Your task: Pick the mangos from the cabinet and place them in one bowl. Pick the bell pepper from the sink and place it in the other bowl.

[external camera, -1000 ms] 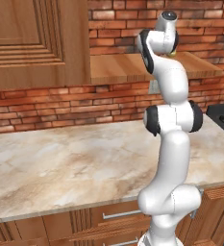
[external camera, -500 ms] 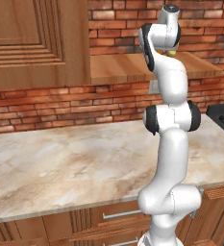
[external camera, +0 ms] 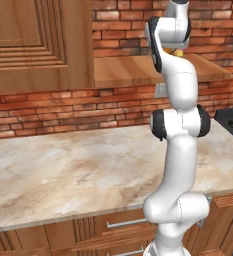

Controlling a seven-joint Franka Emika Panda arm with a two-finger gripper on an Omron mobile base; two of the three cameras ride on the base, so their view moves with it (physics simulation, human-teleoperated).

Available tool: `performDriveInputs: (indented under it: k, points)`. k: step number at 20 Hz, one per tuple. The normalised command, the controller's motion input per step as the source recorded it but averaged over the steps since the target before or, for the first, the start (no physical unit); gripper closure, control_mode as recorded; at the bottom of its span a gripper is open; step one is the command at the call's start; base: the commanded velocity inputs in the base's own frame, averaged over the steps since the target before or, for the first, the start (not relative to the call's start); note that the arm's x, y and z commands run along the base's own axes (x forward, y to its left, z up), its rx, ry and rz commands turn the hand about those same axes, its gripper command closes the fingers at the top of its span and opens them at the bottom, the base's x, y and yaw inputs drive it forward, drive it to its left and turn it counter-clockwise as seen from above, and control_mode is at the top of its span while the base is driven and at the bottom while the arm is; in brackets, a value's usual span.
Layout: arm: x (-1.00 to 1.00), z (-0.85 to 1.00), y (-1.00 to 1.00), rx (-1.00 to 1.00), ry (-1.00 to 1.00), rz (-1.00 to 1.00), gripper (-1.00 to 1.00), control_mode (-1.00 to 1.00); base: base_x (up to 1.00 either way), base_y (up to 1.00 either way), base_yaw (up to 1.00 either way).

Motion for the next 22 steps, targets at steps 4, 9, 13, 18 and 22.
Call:
performDriveInputs:
  k: [4,9,13,18,22]
  points:
    - [-0.9,0.0,0.02,0.0,-0.09,0.0,1.0,-1.0,0.0,0.0,0.0]
    - [-1.0,0.0,0.02,0.01,-0.07,0.0,1.0,-1.0,0.0,0.0,0.0]
    - [-1.0,0.0,0.05,0.0,-0.05,0.0,1.0,-1.0,0.0,0.0,0.0]
    - [-1.0,-0.04,0.32,-0.01,-0.01,0.01,1.0,-1.0,0.0,0.0,0.0]
    - [-1.0,-0.17,0.63,-0.04,0.01,0.03,1.0,-1.0,0.0,0.0,0.0]
